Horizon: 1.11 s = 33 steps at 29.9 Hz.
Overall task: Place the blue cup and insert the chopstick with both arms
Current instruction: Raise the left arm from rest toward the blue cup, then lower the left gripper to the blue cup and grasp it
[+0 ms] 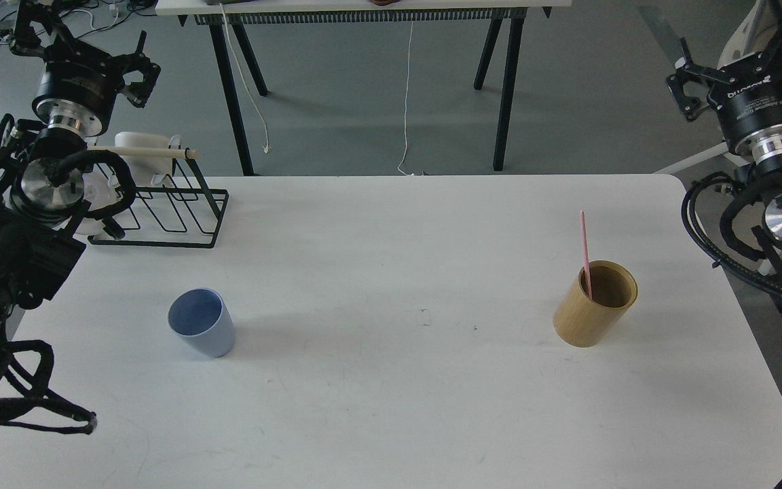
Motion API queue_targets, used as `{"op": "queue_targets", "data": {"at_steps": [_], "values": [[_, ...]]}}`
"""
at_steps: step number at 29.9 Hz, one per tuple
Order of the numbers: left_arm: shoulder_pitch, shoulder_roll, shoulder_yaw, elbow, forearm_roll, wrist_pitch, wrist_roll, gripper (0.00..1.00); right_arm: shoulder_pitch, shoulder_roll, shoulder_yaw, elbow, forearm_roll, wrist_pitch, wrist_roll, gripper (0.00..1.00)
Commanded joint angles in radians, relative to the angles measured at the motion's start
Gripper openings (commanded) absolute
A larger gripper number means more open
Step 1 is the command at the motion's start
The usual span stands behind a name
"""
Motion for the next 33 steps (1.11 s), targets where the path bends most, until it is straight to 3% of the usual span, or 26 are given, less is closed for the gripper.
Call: {"op": "queue_targets", "data": {"at_steps": [1, 9, 13, 16, 23, 28, 33], "values": [[0.000, 0.001, 0.000, 0.000, 0.000, 0.000, 0.000, 1.00, 0.003, 0.000, 0.000, 0.000, 0.000, 0.000, 0.000, 0.99], [-0.003, 0.018, 0.018, -0.008, 0.006, 0.000, 0.003, 1.00, 0.003, -0.003, -0.003, 0.009, 0.000, 0.000, 0.000, 0.99], [-0.004, 0.090, 0.053, -0.097, 0.034, 0.000, 0.006, 1.00, 0.003, -0.003, -0.005, 0.009, -0.002, 0.000, 0.000, 0.99], [-0.014, 0.156, 0.124, -0.193, 0.104, 0.000, 0.001, 1.00, 0.003, -0.005, -0.006, 0.009, -0.002, 0.000, 0.000, 0.99], [-0.026, 0.265, 0.130, -0.408, 0.386, 0.000, 0.000, 0.99, 0.003, -0.011, -0.006, 0.009, -0.002, 0.000, -0.002, 0.99], [-0.015, 0.395, 0.132, -0.652, 0.674, 0.000, -0.002, 0.99, 0.006, -0.020, -0.006, 0.011, -0.002, 0.000, -0.002, 0.99], [0.028, 0.526, 0.138, -0.893, 0.960, 0.000, -0.052, 0.99, 0.006, -0.026, -0.005, 0.011, -0.002, 0.000, -0.002, 0.99]]}}
